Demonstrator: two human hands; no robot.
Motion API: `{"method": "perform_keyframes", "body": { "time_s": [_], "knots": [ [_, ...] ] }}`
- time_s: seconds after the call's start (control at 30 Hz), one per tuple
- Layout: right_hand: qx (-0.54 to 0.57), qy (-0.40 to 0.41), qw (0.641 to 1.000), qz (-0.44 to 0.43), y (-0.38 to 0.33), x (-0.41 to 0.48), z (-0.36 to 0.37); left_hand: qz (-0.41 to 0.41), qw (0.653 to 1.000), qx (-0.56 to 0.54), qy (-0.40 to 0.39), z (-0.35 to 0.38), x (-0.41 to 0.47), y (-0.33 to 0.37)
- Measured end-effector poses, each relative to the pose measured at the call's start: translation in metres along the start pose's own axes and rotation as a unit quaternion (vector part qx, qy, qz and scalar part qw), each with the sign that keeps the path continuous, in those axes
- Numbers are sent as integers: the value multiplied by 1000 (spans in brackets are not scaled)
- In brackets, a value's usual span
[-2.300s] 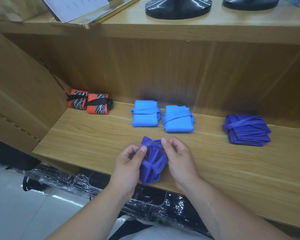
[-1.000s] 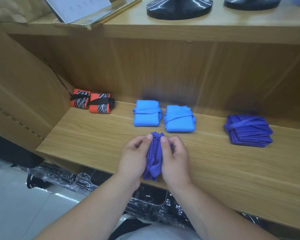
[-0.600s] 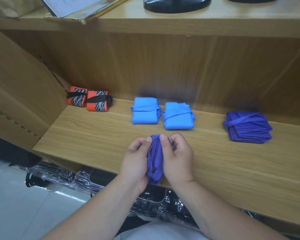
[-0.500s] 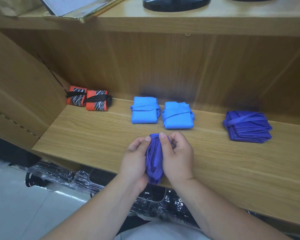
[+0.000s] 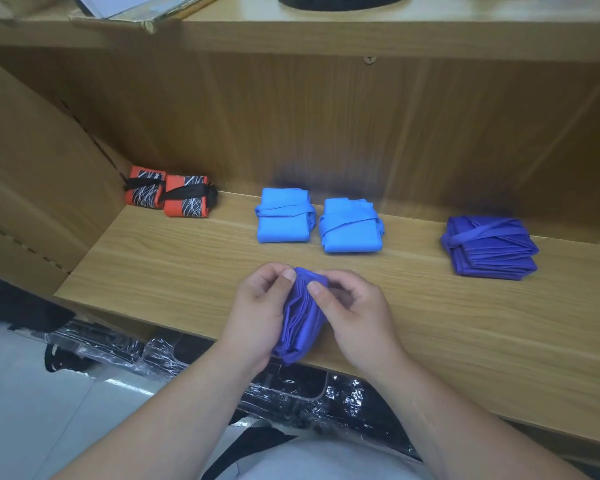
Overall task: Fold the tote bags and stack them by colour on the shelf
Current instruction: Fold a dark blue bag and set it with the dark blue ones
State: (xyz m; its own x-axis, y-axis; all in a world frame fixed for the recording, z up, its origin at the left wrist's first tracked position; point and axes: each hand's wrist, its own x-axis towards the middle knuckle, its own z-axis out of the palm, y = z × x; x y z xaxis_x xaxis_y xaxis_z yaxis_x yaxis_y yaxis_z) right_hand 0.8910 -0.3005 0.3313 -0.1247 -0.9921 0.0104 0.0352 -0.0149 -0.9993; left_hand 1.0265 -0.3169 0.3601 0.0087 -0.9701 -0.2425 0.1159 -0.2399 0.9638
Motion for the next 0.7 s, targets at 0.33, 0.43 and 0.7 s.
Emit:
{"method": "perform_keyframes", "body": {
  "time_s": [0.33, 0.43, 0.7],
  "knots": [
    [-86, -11, 996, -22, -10, 0, -2, 29, 999, 39, 12, 0, 2, -9],
    [-66, 11, 998, 7, -8, 3, 3, 41, 998, 40, 13, 0, 1, -10],
    [89, -78, 988, 99, -22, 10, -3, 86, 995, 55, 5, -6, -3, -3]
  ]
}}
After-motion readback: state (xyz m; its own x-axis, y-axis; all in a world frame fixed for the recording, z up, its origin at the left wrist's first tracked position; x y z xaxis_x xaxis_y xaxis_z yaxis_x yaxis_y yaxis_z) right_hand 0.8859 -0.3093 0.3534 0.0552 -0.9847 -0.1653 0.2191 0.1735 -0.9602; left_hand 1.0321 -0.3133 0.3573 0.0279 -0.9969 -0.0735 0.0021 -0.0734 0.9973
